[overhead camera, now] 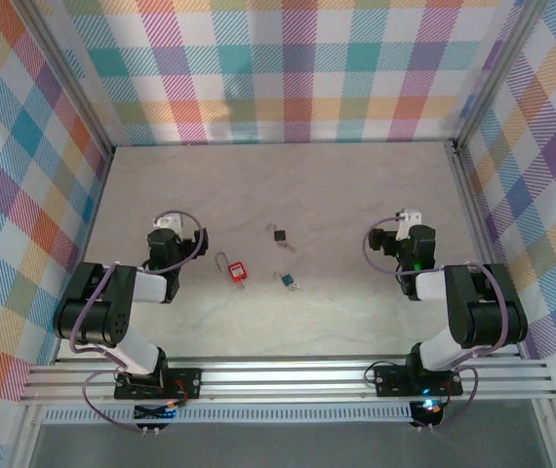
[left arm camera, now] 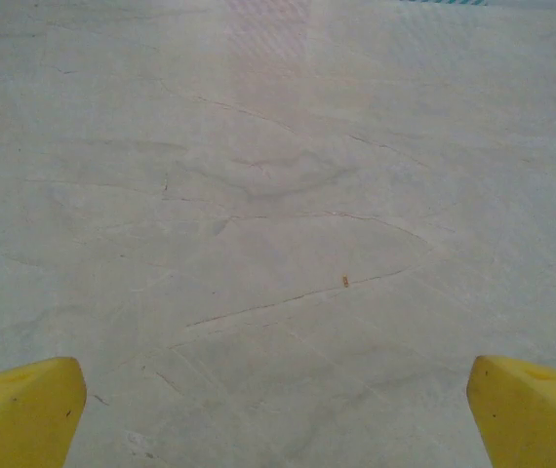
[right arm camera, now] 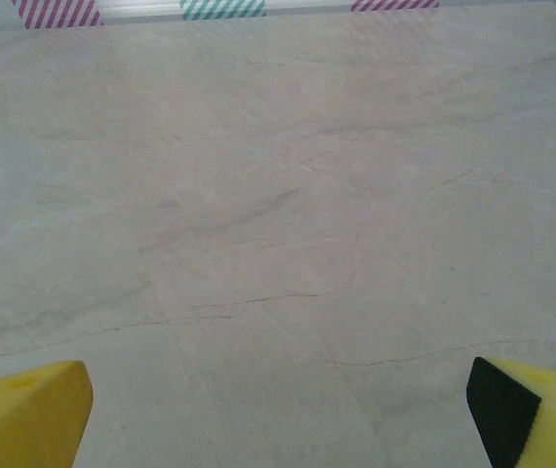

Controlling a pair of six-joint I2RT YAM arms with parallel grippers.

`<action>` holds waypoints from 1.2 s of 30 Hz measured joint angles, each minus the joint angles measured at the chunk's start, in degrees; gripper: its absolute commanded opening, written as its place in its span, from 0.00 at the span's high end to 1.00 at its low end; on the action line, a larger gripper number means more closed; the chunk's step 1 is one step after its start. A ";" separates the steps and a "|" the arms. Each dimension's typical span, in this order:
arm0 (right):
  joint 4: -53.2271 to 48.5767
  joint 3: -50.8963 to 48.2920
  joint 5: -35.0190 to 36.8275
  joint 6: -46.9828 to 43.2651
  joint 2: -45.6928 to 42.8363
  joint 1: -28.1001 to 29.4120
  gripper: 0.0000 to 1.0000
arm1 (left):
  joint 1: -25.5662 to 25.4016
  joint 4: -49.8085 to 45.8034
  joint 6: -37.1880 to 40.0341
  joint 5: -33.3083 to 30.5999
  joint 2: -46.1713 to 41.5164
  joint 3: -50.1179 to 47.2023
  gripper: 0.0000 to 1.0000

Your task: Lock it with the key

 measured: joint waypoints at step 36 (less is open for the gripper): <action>-1.51 0.24 0.04 -0.02 -0.76 0.02 0.01 | 0.04 0.02 -0.02 0.31 0.00 0.00 0.00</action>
